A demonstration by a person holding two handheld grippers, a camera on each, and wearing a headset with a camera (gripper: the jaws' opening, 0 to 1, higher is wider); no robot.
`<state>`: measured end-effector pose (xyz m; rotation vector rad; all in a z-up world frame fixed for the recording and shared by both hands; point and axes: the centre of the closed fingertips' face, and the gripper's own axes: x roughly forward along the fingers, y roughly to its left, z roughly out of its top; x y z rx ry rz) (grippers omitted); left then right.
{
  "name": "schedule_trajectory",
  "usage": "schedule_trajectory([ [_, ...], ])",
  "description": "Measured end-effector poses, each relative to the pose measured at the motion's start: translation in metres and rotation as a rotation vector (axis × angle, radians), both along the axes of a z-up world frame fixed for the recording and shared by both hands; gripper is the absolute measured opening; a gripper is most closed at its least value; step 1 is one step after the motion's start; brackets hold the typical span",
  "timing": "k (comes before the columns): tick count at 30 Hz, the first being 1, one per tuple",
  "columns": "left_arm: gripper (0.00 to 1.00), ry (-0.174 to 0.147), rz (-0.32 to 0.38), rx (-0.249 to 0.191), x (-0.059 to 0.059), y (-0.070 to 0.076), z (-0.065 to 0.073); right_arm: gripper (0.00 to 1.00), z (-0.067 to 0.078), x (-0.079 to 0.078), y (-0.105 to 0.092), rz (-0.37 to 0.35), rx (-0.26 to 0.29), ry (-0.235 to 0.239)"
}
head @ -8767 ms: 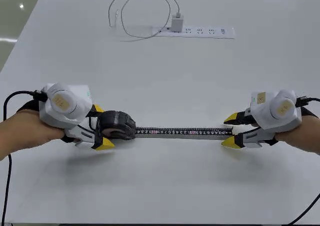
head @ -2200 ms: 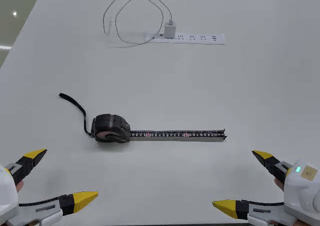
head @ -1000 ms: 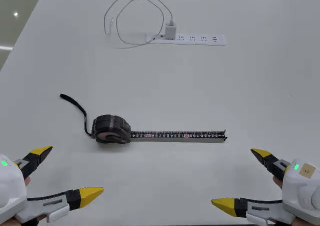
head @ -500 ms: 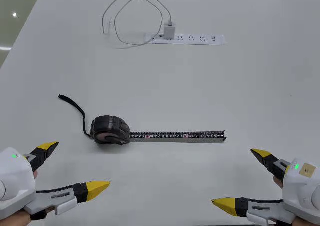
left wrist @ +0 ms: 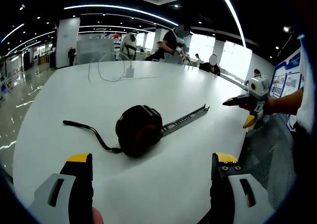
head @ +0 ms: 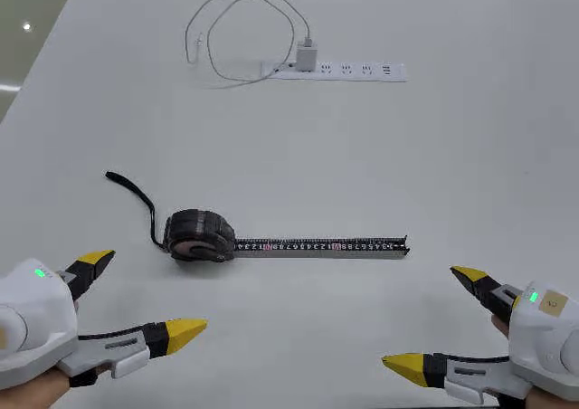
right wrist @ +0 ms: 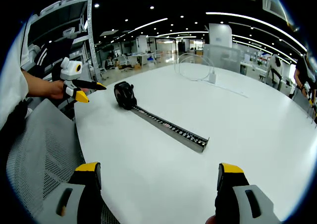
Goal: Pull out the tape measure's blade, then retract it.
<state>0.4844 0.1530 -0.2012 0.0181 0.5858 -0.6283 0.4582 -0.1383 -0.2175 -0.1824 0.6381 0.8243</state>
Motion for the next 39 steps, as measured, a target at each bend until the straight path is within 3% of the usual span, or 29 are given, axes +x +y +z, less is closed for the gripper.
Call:
schedule_trajectory([
  [24,0.97,0.004,0.01,-0.067,0.03,-0.028,-0.004,0.93,-0.001,0.014,0.0,0.022,-0.008,-0.006],
  [39,0.96,0.02,0.0,-0.077,0.035,-0.039,-0.011,0.93,-0.003,0.014,0.0,0.015,-0.002,-0.002],
])
